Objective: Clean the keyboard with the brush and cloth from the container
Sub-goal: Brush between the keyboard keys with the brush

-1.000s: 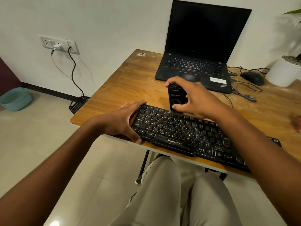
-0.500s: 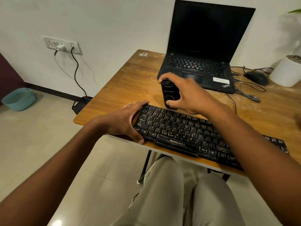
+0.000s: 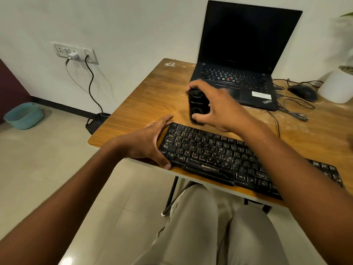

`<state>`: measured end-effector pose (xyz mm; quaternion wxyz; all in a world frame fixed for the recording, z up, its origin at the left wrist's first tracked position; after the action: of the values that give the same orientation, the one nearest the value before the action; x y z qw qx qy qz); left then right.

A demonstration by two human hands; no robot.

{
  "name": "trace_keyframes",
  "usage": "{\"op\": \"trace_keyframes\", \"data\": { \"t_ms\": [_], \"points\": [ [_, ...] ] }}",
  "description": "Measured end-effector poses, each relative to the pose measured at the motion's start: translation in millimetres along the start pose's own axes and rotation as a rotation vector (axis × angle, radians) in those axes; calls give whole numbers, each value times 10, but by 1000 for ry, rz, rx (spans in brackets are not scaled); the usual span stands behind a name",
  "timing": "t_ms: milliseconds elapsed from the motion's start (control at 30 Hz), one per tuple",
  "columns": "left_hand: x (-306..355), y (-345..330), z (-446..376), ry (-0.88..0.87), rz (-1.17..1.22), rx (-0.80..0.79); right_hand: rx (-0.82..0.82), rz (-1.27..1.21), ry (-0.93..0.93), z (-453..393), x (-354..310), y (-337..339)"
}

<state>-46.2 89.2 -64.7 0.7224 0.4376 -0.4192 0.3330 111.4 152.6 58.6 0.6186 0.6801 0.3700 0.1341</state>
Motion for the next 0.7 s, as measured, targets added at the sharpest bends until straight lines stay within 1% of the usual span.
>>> {"op": "trace_keyframes", "data": {
  "t_ms": [67,100,167,267,333,433,500,600,700],
  "points": [
    [-4,3,3,0,0,6,25,-105,3,1,-89,-109],
    [-3,5,4,-1,-3,9,13,-109,13,13,-111,-173],
    [2,5,5,-6,-14,7,-43,-42,25,44,-67,-224],
    [5,3,6,-6,-17,3,-135,86,0,75,105,-109],
    [7,1,8,-8,-16,5,-90,83,-3,46,136,16],
    [16,5,11,-9,-19,13,26,-52,5,-49,-12,37],
    [15,4,7,-17,-16,18,26,-110,15,-99,-136,-103],
    [8,4,1,-25,-12,20,4,-78,45,-136,-159,-294],
    [2,3,10,-13,-26,13,14,23,18,-153,12,-296]
  ]
}}
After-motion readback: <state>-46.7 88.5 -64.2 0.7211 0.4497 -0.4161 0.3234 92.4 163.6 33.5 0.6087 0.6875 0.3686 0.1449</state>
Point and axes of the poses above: each hand's wrist, its own z-axis away from the middle knuckle, its own y-axis out of the back of the hand, x = y × z, the point moved 9 cm from there along -z, towards the middle knuckle, and after that the axes turned 15 degrees about z, right-handed, at the moved point
